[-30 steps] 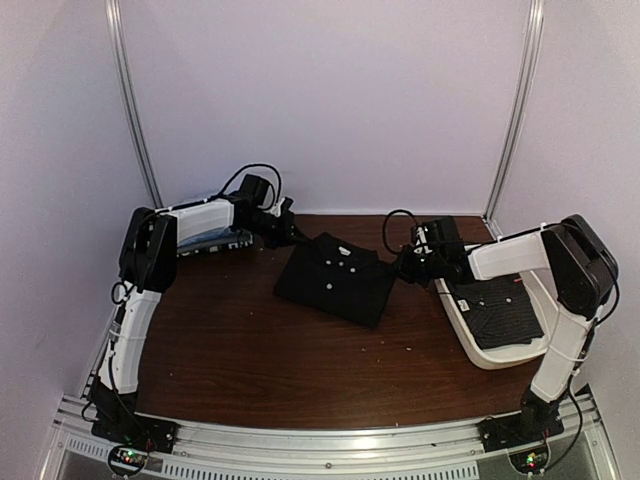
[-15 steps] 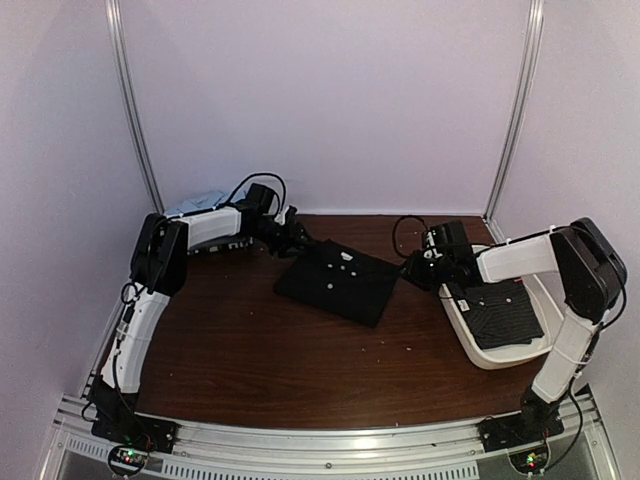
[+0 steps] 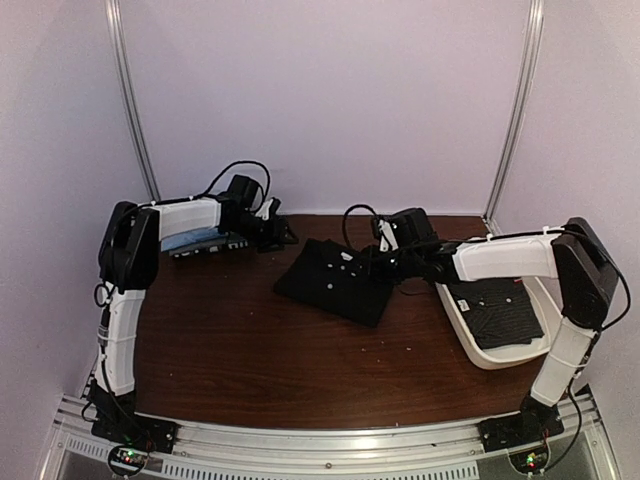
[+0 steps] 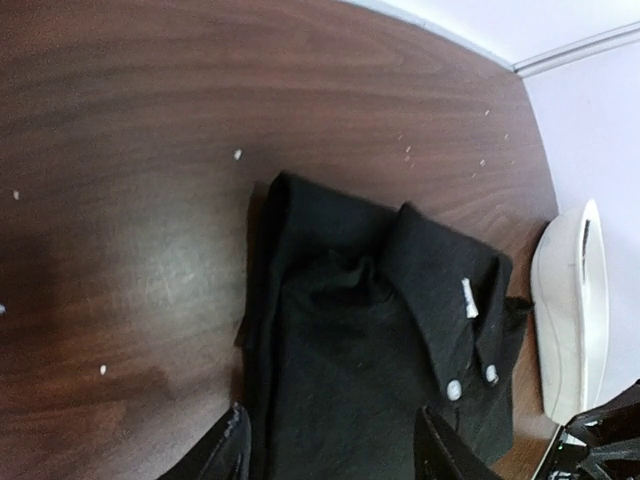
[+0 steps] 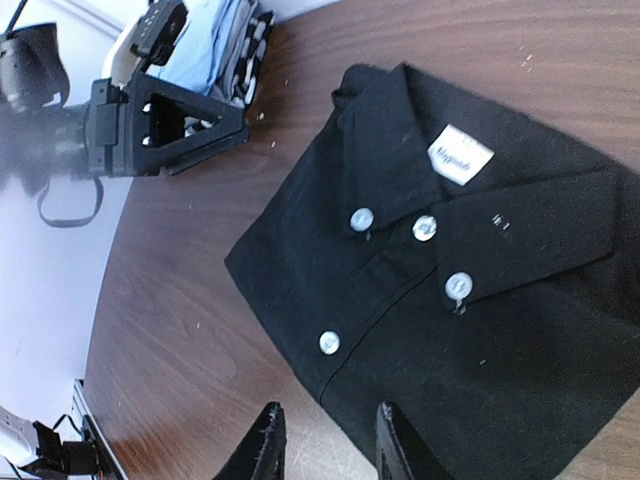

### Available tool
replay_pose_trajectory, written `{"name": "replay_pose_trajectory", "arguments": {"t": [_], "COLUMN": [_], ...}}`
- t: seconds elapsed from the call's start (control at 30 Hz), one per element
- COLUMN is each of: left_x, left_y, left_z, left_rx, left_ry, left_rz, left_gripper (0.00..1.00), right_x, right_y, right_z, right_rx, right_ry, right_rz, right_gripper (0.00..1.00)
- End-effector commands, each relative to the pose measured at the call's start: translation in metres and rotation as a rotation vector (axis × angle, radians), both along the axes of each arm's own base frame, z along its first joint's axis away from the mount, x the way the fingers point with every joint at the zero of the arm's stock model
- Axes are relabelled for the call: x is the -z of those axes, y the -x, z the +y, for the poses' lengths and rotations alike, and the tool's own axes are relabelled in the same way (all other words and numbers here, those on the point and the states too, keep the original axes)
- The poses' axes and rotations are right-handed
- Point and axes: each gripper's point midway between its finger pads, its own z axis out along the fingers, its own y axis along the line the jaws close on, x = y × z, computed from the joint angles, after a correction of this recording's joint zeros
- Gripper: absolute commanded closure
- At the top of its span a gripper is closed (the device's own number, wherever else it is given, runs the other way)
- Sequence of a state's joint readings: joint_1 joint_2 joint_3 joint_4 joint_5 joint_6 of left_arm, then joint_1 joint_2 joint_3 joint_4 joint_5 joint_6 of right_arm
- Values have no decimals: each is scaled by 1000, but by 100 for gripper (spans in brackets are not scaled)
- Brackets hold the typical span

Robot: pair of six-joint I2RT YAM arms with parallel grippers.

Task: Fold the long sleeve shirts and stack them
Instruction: Fold the 2/3-rectangle-folded shirt at the center of the board, then move the square-folded shirt to the center of the board.

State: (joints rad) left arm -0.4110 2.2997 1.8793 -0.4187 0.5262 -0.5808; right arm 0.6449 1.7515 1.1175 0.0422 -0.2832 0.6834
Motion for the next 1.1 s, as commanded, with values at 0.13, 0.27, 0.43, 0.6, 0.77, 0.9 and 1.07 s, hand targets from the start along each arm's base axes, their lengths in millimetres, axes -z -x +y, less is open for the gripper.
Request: {"name": "replay_pose_trajectory", "arguments": {"t": [0.13,0.27,0.43,0.6,0.77,0.9,1.07], "left_x": [47,57,67,74,80,77,73], "left_y": [35,48,65,88,113,134,163], "left_z": [26,29,28,24,23,18,17], "left_rx": [42,57,93,112,106,106,63], "left_ry": [-120,-122,-96,-53,-24,-3,2], "left_rz": [47,62,94,141,205,229,261], "left_gripper": [42,40,40,44,60,81,100], "right_x": [65,88,113,123,123,123,125], "right_y": [33,49,63,67,70,74,87], "right_z": [5,-1,-12,-23,-30,-36,-49], "right_rx": [-58,-78,-89,-73,-78,-92,-112], "right_ry": [67,85,127,172,211,248,302], "right_rz": [122,168,210,217,214,210,226], "right_gripper": [68,69,69,69,69,67,66]}}
